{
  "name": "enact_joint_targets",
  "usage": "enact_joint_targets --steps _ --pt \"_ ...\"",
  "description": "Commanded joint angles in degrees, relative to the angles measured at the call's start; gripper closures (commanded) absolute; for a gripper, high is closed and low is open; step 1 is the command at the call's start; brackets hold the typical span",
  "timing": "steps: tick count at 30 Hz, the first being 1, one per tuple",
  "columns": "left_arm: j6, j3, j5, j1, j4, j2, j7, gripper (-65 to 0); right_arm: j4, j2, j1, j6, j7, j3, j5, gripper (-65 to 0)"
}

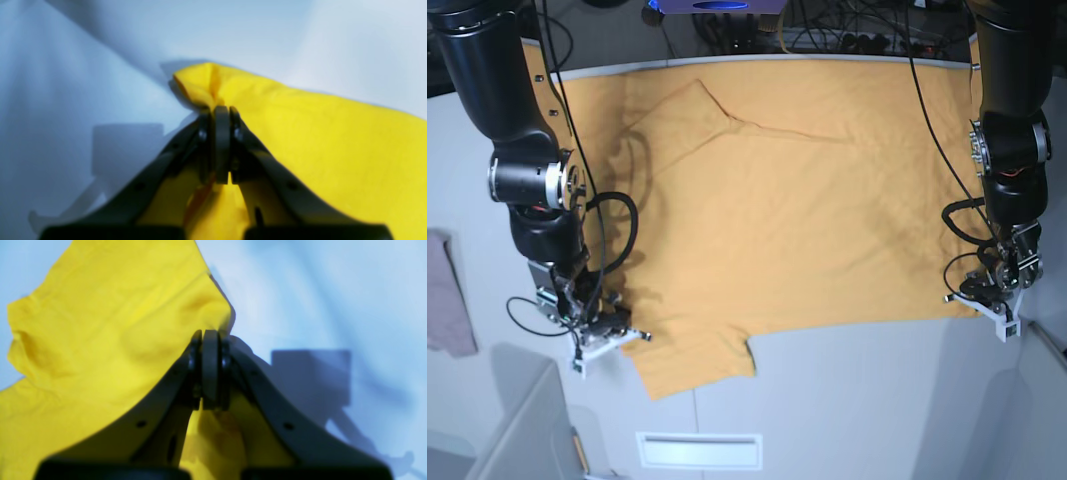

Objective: Fold the T-shirt properly
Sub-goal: 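Lift the hem with both grippers and fold it toward the collar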

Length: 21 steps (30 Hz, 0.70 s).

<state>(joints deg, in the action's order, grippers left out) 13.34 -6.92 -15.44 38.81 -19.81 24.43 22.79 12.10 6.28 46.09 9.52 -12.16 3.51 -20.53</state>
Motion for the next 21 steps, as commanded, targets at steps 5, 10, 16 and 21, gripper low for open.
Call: enact_joint_targets --steps 5,10,16,21 --pt "0.2 -0.1 -0.1 -0.7 -5.4 0.8 2.8 0.0 10.0 0.4 -1.4 0.2 -1.2 0.0 -0.3 0.0" --pt "0.2 -4.2 -5.0 -5.8 -17.2 1.0 8.5 0.0 21.7 0.5 -6.6 0.2 -4.8 0.1 -0.3 0.0" --pt "0.2 -8.2 -6.5 -11.5 -29.3 0.8 14.2 0.0 29.7 0.5 -11.0 0.2 -7.1 0.4 -0.3 0.0" --pt "0.2 -14.2 -6.5 -15.8 -37.3 0.7 17.5 0.0 34.2 1.7 -14.2 0.2 -7.7 0.5 -0.4 0.0"
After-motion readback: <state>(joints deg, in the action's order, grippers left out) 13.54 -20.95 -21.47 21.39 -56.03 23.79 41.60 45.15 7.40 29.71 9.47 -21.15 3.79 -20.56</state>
